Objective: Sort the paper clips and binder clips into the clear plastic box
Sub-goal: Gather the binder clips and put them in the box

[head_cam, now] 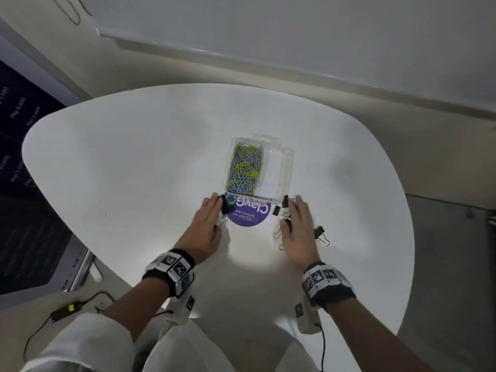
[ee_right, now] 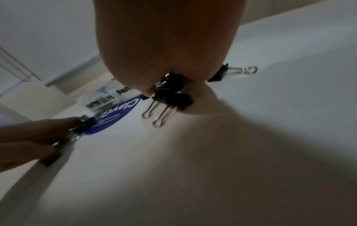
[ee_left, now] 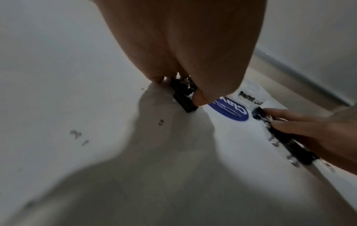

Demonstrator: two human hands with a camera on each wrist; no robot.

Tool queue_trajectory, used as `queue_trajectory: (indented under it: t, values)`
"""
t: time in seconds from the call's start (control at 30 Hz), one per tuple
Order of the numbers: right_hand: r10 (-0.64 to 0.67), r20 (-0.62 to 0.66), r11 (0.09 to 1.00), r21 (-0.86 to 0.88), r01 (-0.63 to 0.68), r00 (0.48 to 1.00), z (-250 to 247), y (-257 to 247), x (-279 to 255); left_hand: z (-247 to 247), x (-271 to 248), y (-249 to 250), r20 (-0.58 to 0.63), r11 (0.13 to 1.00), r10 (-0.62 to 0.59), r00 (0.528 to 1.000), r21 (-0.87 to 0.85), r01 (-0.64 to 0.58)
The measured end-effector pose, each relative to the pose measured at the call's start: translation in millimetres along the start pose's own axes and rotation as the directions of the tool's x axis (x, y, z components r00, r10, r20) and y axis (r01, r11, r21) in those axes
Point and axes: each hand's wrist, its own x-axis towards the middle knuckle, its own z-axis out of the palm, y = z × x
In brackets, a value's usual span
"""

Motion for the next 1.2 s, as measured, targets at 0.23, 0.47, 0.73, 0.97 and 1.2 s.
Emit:
queue_trajectory:
  t: [0.23, 0.47, 0.73, 0.97, 1.2]
  values:
    - [-0.048, -0.024, 0.993, 0.107, 0.05, 0.999, 30, -28, -42, 32, -22, 25, 0.047, 0.998, 0.061, 0.997, -0.017, -0.06]
    - [-0.102, 0.003, 0.987, 0.123, 0.101, 0.995, -6, -20, -36, 18, -25, 32, -0.115, 0.983, 0.186, 0.976, 0.031, -0.183]
    - [-0.22, 0.103, 0.953, -0.191, 0.236, 0.97, -6, -12, -20, 24, -18, 36, 0.093, 0.924, 0.27, 0.958, 0.255, -0.285]
    - [-0.129, -0.08, 0.981, -0.154, 0.116, 0.988, -2, -2, -37, 22, -20, 48, -0.019, 0.932, 0.266, 0.964, 0.262, -0.252]
    - [-0.204, -0.002, 0.975, -0.091, 0.202, 0.979, 12, -37, -18, 23, -26, 34, -0.119, 0.999, 0.05, 0.992, 0.027, -0.047]
